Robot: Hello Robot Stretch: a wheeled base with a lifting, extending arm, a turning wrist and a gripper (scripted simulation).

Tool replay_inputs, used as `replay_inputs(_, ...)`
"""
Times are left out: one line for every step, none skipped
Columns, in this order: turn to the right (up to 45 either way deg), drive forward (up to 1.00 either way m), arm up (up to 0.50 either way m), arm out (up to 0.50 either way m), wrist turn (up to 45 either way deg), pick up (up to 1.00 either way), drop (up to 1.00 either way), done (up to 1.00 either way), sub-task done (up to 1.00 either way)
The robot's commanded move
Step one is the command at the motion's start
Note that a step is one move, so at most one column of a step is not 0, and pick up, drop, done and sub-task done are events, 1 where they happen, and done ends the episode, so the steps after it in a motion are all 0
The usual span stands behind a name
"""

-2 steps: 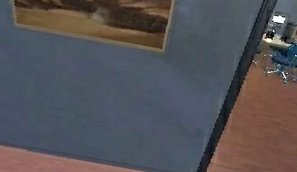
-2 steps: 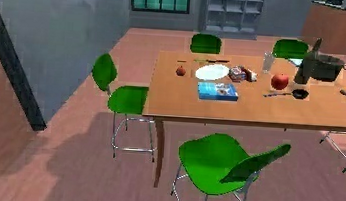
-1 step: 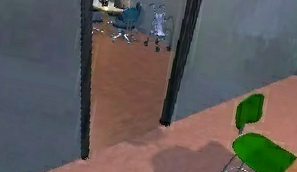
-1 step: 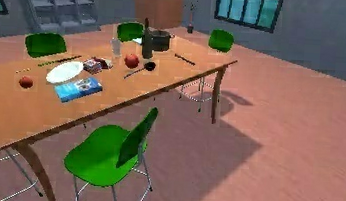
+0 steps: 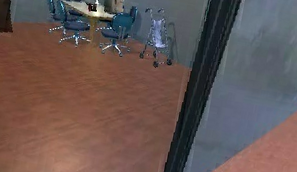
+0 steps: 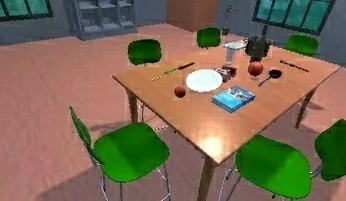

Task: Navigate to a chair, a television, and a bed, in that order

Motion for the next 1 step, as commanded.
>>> replay_inputs(-6.0, 0.00, 0.00, 0.00, 0.0, 0.00, 0.00, 0.00, 0.00)
